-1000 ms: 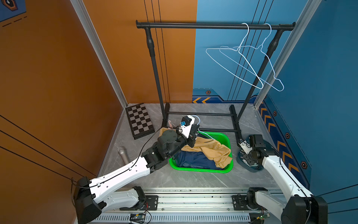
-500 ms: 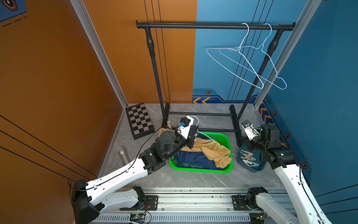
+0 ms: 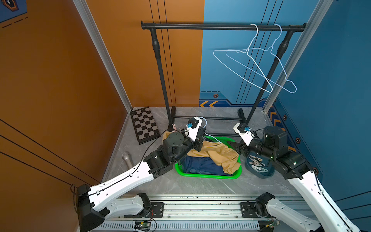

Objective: Remove the clothespins securing t-shirts to the hanger
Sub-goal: Adjust the hanger.

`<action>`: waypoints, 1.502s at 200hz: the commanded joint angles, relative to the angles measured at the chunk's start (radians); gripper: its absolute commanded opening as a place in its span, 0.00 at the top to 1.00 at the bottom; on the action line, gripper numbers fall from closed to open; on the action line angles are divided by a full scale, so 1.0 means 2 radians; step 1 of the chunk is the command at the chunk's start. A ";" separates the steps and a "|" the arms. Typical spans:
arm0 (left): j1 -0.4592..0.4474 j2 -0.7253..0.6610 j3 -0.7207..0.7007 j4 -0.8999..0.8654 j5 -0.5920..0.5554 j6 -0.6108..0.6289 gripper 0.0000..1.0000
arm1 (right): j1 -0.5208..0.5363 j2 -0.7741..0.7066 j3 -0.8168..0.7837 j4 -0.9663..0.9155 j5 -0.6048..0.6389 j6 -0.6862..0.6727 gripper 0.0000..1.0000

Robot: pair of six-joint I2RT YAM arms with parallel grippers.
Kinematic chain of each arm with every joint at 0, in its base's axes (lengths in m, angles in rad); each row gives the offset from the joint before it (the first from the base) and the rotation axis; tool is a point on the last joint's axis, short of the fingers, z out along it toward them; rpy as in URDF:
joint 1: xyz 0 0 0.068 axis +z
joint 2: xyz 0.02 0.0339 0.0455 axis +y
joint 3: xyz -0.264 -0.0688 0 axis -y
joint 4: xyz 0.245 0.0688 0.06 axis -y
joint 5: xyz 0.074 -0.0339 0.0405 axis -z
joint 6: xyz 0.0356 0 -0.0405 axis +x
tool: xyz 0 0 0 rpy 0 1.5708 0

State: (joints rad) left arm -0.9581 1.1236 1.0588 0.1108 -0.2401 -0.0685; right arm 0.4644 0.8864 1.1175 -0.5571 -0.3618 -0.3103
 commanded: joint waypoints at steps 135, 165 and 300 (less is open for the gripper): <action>-0.024 0.031 0.046 -0.011 -0.010 0.000 1.00 | 0.090 0.106 0.012 0.183 -0.066 0.078 0.60; -0.024 0.032 0.047 -0.011 -0.010 0.001 1.00 | 0.091 0.117 0.017 0.197 -0.076 0.086 0.67; -0.026 0.020 0.034 -0.011 -0.025 0.002 0.81 | 0.084 0.140 0.038 0.178 -0.113 0.077 1.00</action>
State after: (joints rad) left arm -0.9974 1.1851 1.1172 0.0814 -0.2634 -0.0708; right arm 0.6319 1.1721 1.1584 -0.1940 -0.5282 -0.1410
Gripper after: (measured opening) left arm 0.128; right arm 0.060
